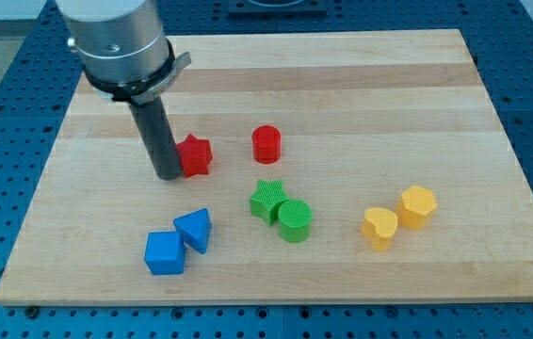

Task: Place the red star vertically above the hexagon

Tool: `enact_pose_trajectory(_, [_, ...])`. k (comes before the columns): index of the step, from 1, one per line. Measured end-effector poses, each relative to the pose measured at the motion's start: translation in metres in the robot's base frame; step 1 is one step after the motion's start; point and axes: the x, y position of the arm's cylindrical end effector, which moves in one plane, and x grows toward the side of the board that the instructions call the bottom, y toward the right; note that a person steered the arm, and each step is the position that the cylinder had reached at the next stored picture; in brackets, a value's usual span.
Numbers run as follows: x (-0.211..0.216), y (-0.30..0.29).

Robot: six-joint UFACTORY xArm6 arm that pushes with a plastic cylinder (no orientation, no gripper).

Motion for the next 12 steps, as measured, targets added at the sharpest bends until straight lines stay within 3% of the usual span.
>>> enact_pose_trajectory(7, [-0.053,0.079])
enact_pose_trajectory(11, [-0.073,0.251])
enact_pose_trajectory(12, [-0.073,0.27])
